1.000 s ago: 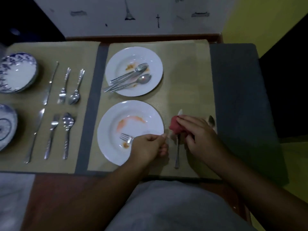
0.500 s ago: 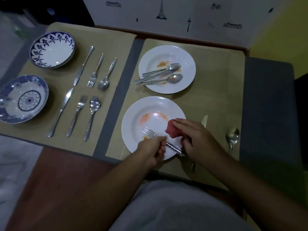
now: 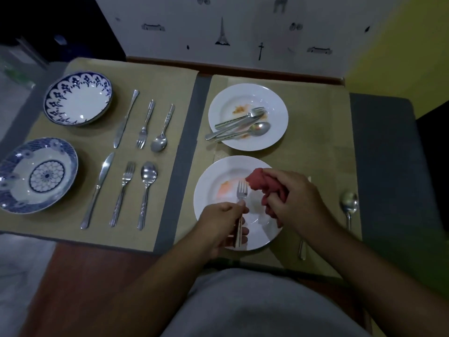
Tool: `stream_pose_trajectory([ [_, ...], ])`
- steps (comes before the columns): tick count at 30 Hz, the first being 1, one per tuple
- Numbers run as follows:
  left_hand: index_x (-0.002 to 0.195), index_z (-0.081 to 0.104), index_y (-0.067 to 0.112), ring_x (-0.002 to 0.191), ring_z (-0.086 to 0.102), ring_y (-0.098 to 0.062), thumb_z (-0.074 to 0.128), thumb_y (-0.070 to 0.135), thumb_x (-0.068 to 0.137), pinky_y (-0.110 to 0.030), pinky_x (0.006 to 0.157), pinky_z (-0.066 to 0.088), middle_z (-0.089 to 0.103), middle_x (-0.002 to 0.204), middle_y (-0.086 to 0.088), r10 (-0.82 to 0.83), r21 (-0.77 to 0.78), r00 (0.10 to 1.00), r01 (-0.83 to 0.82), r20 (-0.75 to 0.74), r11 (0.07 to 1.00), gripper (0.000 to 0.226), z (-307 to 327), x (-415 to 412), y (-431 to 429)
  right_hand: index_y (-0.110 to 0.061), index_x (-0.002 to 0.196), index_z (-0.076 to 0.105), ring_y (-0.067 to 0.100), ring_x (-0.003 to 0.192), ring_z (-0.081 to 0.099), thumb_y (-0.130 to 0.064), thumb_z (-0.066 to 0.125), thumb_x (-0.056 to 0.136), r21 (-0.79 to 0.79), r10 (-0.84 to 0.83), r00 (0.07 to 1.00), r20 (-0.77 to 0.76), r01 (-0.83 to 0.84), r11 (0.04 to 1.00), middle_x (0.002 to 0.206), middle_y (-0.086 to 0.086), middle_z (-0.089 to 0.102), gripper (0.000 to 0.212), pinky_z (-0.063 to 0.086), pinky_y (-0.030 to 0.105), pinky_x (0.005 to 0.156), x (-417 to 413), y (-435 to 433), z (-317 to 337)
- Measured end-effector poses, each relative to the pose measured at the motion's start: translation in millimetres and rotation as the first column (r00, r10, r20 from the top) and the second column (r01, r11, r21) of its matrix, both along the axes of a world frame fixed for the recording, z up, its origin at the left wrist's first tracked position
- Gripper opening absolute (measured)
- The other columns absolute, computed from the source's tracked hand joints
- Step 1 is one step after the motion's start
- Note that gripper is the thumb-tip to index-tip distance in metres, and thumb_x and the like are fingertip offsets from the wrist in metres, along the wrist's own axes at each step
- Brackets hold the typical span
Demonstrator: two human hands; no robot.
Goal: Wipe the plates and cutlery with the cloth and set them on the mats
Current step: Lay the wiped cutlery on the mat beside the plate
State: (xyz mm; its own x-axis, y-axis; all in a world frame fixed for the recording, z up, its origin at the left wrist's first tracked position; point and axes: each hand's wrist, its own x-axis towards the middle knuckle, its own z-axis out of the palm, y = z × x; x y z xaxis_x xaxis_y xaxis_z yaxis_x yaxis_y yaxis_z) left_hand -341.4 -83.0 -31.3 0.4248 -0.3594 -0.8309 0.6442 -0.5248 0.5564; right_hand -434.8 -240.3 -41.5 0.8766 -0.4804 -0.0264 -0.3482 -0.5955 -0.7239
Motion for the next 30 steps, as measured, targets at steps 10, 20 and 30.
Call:
stream_pose_trajectory([
  [10, 0.103, 0.074, 0.001, 0.059, 0.058, -0.018, 0.052, 0.001, 0.100, -0.026, 0.058, 0.053, 0.065, 0.076, -0.015, -0.016, -0.148, 0.990, -0.004, -0.138, 0.989, 0.022, 2, 38, 30, -0.013, 0.131, 0.057, 0.022, 0.111, 0.046, -0.003, 0.063, 0.077, -0.246, 0.212, 0.971, -0.109, -0.233, 0.941, 0.116, 0.004, 0.055, 0.056, 0.039, 0.027, 0.098, 21, 58, -11],
  [20, 0.103, 0.078, 0.007, 0.066, 0.056, -0.014, 0.052, 0.007, 0.103, -0.022, 0.054, 0.048, 0.065, 0.077, -0.006, -0.132, -0.148, 0.987, 0.117, -0.096, 0.982, 0.026, -10, 62, 53, -0.009, 0.133, 0.055, 0.022, 0.127, 0.049, 0.006, 0.069, 0.075, -0.276, 0.328, 0.930, -0.166, -0.363, 0.890, 0.138, 0.007, 0.055, 0.061, 0.039, 0.039, 0.110, 35, 69, -16],
  [30, 0.094, 0.080, 0.003, 0.063, 0.062, -0.018, 0.068, 0.000, 0.090, -0.029, 0.059, 0.055, 0.072, 0.071, -0.010, -0.050, -0.067, 0.992, 0.043, -0.114, 0.997, 0.012, -13, 63, 51, -0.024, 0.129, 0.057, 0.005, 0.126, 0.044, -0.003, 0.060, 0.087, -0.219, -0.084, 0.987, -0.137, 0.052, 0.974, 0.134, -0.010, 0.055, 0.047, 0.034, 0.033, 0.112, 37, 30, 1],
])
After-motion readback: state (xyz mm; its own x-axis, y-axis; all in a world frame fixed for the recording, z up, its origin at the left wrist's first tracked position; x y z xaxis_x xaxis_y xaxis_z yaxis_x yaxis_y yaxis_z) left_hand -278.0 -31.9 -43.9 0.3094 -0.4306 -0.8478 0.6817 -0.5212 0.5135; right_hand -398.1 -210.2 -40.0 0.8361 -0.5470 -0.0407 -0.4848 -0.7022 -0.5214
